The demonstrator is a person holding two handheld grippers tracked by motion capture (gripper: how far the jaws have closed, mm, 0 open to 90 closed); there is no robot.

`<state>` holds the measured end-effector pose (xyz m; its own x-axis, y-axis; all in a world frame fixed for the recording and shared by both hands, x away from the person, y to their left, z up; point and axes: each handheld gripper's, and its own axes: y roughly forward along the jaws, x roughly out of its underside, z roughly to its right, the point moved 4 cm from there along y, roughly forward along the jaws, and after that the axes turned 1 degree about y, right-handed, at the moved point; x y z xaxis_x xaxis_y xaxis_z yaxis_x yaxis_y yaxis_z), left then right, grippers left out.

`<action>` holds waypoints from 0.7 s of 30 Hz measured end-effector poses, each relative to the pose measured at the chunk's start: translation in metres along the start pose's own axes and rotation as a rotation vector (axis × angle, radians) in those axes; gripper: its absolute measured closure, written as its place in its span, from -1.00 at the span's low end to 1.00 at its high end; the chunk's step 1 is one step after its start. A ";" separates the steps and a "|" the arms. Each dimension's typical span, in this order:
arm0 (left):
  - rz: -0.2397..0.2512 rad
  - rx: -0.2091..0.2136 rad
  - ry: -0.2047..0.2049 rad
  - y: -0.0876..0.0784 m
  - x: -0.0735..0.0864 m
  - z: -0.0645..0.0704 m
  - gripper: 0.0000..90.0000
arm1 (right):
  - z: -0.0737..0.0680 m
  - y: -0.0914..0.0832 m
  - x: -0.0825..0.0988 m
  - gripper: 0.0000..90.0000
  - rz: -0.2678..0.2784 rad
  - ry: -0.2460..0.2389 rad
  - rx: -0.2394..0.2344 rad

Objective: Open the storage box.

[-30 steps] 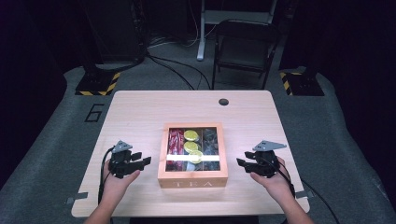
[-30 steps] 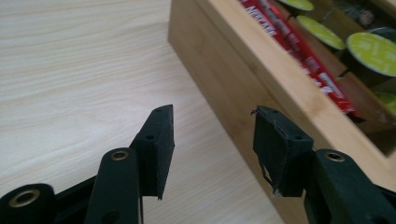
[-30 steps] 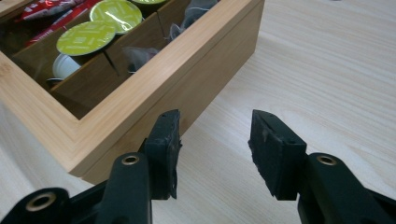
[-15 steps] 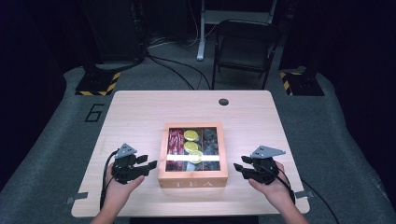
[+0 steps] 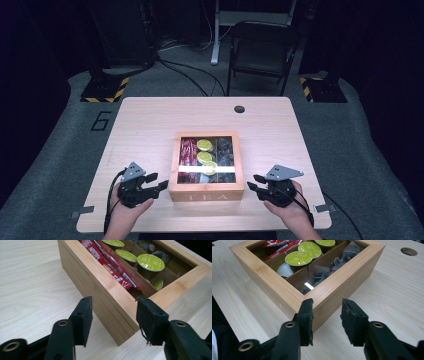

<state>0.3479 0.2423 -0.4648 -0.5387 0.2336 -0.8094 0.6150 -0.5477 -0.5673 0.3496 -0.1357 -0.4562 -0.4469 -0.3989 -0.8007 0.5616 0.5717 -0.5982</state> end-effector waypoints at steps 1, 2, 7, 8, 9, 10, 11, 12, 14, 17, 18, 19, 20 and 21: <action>-0.009 -0.001 0.011 0.001 0.003 0.000 0.11 | 0.000 0.001 0.001 0.46 0.012 0.001 0.001; -0.012 -0.011 0.013 0.002 0.005 -0.001 0.14 | 0.000 0.001 0.002 0.49 0.014 0.009 0.001; -0.021 0.014 0.009 0.005 0.012 0.000 0.23 | 0.000 0.007 0.012 0.67 0.003 -0.005 -0.032; -0.021 0.012 0.023 0.006 0.013 0.000 0.23 | -0.001 0.006 0.013 0.71 -0.008 -0.009 -0.046; -0.024 0.020 0.029 0.006 0.014 0.001 0.23 | -0.002 0.007 0.014 0.74 -0.012 -0.023 -0.059; -0.019 0.024 0.036 0.007 0.015 0.001 0.23 | -0.002 0.007 0.016 0.80 -0.022 -0.028 -0.059; -0.029 0.025 0.043 0.007 0.016 0.001 0.22 | -0.003 0.007 0.018 0.85 -0.026 -0.031 -0.069; -0.027 0.017 0.049 0.008 0.017 0.001 0.22 | -0.003 0.007 0.018 0.87 -0.026 -0.041 -0.077; -0.029 0.014 0.053 0.009 0.018 0.001 0.21 | -0.005 0.007 0.021 0.92 -0.042 -0.043 -0.083; -0.015 0.014 0.041 0.008 0.018 -0.001 0.20 | -0.008 0.012 0.024 0.94 -0.067 -0.056 -0.098; -0.013 0.020 0.040 0.007 0.017 -0.001 0.20 | -0.008 0.014 0.025 0.94 -0.077 -0.054 -0.103; -0.007 0.017 0.035 0.007 0.017 -0.002 0.20 | -0.009 0.015 0.026 0.94 -0.085 -0.055 -0.103; -0.011 0.022 0.034 0.006 0.017 -0.002 0.20 | -0.009 0.016 0.027 0.94 -0.086 -0.051 -0.110; -0.009 0.022 0.033 0.006 0.018 -0.003 0.20 | -0.010 0.017 0.027 0.94 -0.084 -0.055 -0.111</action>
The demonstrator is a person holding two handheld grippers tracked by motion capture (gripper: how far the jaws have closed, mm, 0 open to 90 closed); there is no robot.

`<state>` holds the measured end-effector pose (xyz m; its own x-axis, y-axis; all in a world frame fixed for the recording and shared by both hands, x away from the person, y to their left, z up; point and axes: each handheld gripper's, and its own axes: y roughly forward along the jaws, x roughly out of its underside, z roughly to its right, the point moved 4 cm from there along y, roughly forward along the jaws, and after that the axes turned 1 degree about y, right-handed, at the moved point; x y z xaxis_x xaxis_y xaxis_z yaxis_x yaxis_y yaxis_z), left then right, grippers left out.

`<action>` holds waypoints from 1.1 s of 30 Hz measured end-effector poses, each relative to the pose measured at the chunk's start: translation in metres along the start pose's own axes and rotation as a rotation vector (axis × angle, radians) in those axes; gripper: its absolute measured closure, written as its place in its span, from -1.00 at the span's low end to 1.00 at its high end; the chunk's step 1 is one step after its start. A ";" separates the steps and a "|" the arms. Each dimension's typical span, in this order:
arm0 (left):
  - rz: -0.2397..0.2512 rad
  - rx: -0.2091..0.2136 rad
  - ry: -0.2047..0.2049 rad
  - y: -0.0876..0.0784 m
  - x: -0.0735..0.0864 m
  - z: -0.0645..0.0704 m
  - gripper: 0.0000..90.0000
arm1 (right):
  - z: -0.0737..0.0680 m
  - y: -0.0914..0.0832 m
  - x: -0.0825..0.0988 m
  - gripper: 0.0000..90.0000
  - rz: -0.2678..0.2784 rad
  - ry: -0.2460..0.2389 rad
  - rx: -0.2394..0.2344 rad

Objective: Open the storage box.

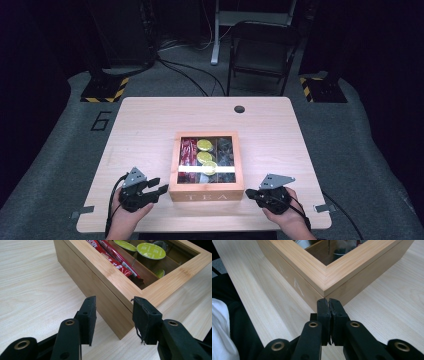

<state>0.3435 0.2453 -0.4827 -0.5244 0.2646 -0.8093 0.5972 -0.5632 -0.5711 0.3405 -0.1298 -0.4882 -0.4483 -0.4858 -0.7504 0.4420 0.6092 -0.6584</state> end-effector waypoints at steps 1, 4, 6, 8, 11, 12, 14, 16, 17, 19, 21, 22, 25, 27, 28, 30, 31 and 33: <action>-0.001 -0.001 -0.007 0.000 0.000 0.000 0.20 | 0.000 0.001 0.000 0.94 -0.001 0.002 0.002; -0.001 0.001 -0.006 0.000 0.001 -0.001 0.20 | 0.001 0.003 0.000 0.94 0.002 0.015 -0.006; -0.002 -0.002 -0.004 0.000 0.001 -0.001 0.20 | 0.001 0.004 0.000 0.94 -0.009 0.025 -0.016; -0.002 -0.001 -0.005 0.000 0.001 -0.002 0.20 | 0.003 0.006 0.000 0.93 -0.001 0.018 -0.015; -0.001 0.000 -0.005 0.000 0.001 -0.002 0.20 | 0.003 0.007 0.000 0.94 -0.009 0.021 -0.019; 0.000 0.000 -0.007 0.000 0.001 -0.002 0.20 | 0.003 0.007 0.000 0.94 -0.008 0.021 -0.020; 0.000 0.002 -0.008 0.000 0.001 -0.002 0.20 | 0.003 0.007 0.000 0.94 -0.008 0.028 -0.026; 0.000 0.000 -0.011 0.000 0.001 -0.002 0.20 | 0.002 0.006 0.000 0.94 -0.006 0.040 -0.033; 0.007 -0.009 -0.013 0.001 0.001 -0.003 0.20 | 0.002 0.006 0.000 0.94 -0.006 0.025 -0.043; 0.000 -0.002 -0.013 0.000 0.001 -0.003 0.20 | 0.001 0.007 0.000 0.94 -0.009 0.007 -0.044; 0.000 -0.002 -0.014 0.000 0.002 -0.002 0.20 | 0.000 0.008 0.000 0.94 0.004 0.018 -0.025; 0.002 -0.003 -0.014 -0.001 0.002 -0.002 0.19 | 0.002 0.008 -0.001 0.93 -0.004 0.007 -0.039; 0.000 0.001 -0.010 -0.001 0.002 -0.002 0.19 | 0.002 0.008 -0.001 0.93 -0.003 0.021 -0.042; -0.002 0.002 -0.012 -0.002 0.003 -0.001 0.19 | 0.002 0.008 -0.001 0.92 -0.003 0.025 -0.044; -0.002 0.004 -0.010 -0.002 0.004 0.000 0.19 | 0.003 0.008 -0.001 0.92 -0.003 0.013 -0.044; 0.002 0.010 -0.012 -0.002 0.004 0.001 0.19 | 0.001 0.008 -0.003 0.93 0.004 0.013 -0.033; 0.001 0.011 -0.008 -0.003 0.004 0.001 0.19 | 0.000 0.007 -0.003 0.93 0.008 0.019 -0.026; 0.008 0.012 -0.002 -0.005 0.004 0.003 0.19 | 0.001 0.006 -0.004 0.92 0.013 0.033 -0.035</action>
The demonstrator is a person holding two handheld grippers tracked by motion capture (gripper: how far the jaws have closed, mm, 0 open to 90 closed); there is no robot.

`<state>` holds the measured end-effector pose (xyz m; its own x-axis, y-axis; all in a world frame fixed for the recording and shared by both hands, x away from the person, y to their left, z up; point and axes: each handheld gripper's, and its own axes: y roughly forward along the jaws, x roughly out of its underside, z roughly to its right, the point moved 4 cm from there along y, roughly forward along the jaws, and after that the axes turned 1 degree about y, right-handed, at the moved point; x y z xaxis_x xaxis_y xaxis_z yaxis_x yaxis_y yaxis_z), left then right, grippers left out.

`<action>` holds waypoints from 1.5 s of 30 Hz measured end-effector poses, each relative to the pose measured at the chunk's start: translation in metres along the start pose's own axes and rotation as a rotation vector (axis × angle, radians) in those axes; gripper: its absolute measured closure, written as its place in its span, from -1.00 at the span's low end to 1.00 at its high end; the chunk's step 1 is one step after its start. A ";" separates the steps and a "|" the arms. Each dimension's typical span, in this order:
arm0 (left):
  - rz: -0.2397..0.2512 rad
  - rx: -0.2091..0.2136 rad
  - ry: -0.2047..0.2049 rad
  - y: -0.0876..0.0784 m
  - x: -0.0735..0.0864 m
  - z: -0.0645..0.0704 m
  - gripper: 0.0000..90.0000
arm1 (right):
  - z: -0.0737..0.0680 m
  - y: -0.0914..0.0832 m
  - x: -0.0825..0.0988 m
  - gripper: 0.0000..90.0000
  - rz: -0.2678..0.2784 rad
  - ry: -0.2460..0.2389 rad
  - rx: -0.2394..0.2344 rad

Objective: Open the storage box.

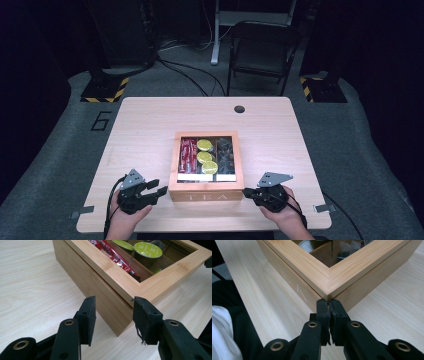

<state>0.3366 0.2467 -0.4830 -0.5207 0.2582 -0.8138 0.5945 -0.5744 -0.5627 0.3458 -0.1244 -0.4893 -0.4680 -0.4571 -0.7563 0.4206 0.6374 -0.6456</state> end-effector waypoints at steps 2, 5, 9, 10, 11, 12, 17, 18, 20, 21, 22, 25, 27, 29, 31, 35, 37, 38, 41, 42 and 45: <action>0.002 -0.010 0.005 -0.003 0.001 0.002 0.19 | 0.001 0.000 -0.002 0.92 0.015 0.006 -0.013; 0.014 -0.020 0.007 -0.006 0.002 0.005 0.19 | 0.001 0.000 -0.008 0.92 0.030 0.014 -0.023; 0.014 -0.028 0.005 -0.008 0.004 0.008 0.19 | 0.002 0.003 -0.014 0.91 0.034 0.015 -0.035; 0.009 -0.023 0.005 -0.008 0.004 0.008 0.19 | 0.001 0.004 -0.014 0.91 0.032 0.016 -0.036; 0.006 -0.022 0.004 -0.007 0.004 0.010 0.19 | 0.001 0.005 -0.016 0.90 0.033 0.013 -0.028; 0.007 -0.021 0.005 -0.006 0.004 0.011 0.19 | 0.001 0.005 -0.016 0.90 0.031 0.021 -0.031; 0.002 -0.008 0.015 0.000 0.002 0.017 0.21 | 0.002 0.007 -0.022 0.90 0.047 0.010 -0.045; 0.002 -0.003 0.012 0.002 0.001 0.019 0.21 | 0.002 0.007 -0.022 0.90 0.049 0.017 -0.044; 0.005 -0.009 0.024 0.005 -0.001 0.021 0.22 | 0.002 0.008 -0.024 0.90 0.059 0.020 -0.043; 0.004 -0.006 0.034 0.006 -0.003 0.022 0.23 | 0.002 0.009 -0.024 0.90 0.060 0.017 -0.047; 0.000 -0.010 0.044 0.007 -0.005 0.023 0.24 | 0.002 0.009 -0.024 0.90 0.060 0.019 -0.043; -0.013 -0.021 0.077 0.010 -0.012 0.028 0.29 | 0.002 0.009 -0.024 0.90 0.060 0.019 -0.045; -0.029 -0.032 0.106 0.012 -0.014 0.029 0.36 | 0.002 0.008 -0.025 0.89 0.067 0.027 -0.043; -0.028 -0.036 0.099 0.012 -0.016 0.030 0.43 | 0.001 0.008 -0.025 0.89 0.066 0.039 -0.041; -0.022 -0.048 0.100 0.011 -0.019 0.028 0.46 | 0.001 0.007 -0.026 0.88 0.066 0.046 -0.035; -0.009 -0.051 0.071 0.007 -0.023 0.026 0.43 | 0.002 0.004 -0.028 0.87 0.074 0.038 -0.036; -0.005 -0.050 0.068 0.005 -0.028 0.025 0.42 | 0.002 0.002 -0.031 0.88 0.085 0.041 -0.037; -0.004 -0.054 0.073 0.004 -0.030 0.025 0.42 | 0.002 0.000 -0.033 0.88 0.094 0.041 -0.037; 0.008 -0.063 0.077 0.002 -0.037 0.026 0.42 | 0.003 -0.005 -0.039 0.87 0.107 0.050 -0.036; 0.013 -0.059 0.077 0.001 -0.040 0.026 0.42 | 0.004 -0.007 -0.041 0.84 0.104 0.042 -0.031; 0.031 -0.056 0.075 -0.002 -0.047 0.027 0.40 | 0.005 -0.010 -0.049 0.82 0.117 0.026 -0.011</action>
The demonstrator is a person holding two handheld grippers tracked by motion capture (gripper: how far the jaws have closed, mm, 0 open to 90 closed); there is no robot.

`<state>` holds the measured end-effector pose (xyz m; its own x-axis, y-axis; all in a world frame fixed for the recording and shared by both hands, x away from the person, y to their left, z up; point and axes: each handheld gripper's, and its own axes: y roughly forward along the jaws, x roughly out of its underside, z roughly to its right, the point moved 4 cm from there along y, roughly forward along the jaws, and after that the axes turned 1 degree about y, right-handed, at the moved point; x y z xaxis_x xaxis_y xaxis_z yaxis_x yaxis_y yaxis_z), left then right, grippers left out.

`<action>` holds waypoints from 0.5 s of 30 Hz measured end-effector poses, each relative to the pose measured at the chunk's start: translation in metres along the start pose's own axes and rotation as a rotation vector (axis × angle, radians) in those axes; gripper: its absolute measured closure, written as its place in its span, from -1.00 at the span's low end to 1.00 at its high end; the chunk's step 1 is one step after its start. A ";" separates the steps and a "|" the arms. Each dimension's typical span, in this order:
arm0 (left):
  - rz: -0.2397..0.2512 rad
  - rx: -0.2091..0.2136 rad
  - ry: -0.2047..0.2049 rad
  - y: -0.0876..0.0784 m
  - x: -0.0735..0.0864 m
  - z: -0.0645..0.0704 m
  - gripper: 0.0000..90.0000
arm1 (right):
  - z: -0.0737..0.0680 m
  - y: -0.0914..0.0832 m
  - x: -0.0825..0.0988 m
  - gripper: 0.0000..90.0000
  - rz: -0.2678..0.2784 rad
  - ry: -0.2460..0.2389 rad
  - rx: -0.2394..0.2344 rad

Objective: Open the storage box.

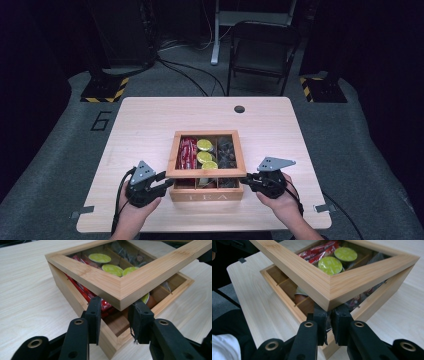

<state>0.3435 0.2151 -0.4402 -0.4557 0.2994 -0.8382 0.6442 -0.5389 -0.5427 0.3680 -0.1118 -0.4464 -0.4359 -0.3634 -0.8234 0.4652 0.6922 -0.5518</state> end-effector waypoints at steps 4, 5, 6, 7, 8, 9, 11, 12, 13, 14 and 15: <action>0.007 0.009 -0.013 -0.001 -0.005 -0.003 0.40 | 0.000 -0.003 -0.006 0.78 0.012 -0.002 0.018; 0.005 0.010 -0.014 -0.002 -0.006 -0.003 0.40 | 0.001 -0.004 -0.008 0.76 0.014 0.001 0.021; 0.007 0.003 -0.013 -0.002 -0.008 -0.004 0.40 | 0.002 -0.005 -0.010 0.74 0.019 -0.006 0.029; 0.000 0.006 -0.012 -0.002 -0.009 -0.004 0.40 | 0.002 -0.005 -0.010 0.74 0.019 -0.006 0.029; 0.006 -0.003 -0.014 -0.002 -0.011 -0.004 0.40 | 0.002 -0.006 -0.011 0.73 0.018 -0.015 0.031; 0.005 -0.005 -0.016 -0.003 -0.012 -0.005 0.40 | 0.002 -0.006 -0.012 0.73 0.027 -0.013 0.035; 0.008 -0.018 -0.010 -0.004 -0.015 -0.006 0.40 | 0.003 -0.007 -0.015 0.73 0.034 -0.015 0.046; 0.014 -0.029 -0.002 -0.004 -0.016 -0.005 0.39 | 0.004 -0.008 -0.016 0.71 0.030 -0.018 0.049; 0.013 -0.036 0.005 -0.005 -0.018 -0.005 0.39 | 0.005 -0.010 -0.019 0.68 0.035 -0.013 0.056; 0.017 -0.041 0.009 -0.005 -0.019 -0.005 0.39 | 0.005 -0.010 -0.019 0.68 0.035 -0.013 0.056; 0.016 -0.042 0.009 -0.005 -0.020 -0.005 0.39 | 0.005 -0.010 -0.020 0.68 0.035 -0.011 0.064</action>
<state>0.3524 0.2162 -0.4208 -0.4398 0.2978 -0.8473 0.6766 -0.5105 -0.5307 0.3760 -0.1151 -0.4249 -0.4102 -0.3467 -0.8435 0.5286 0.6633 -0.5297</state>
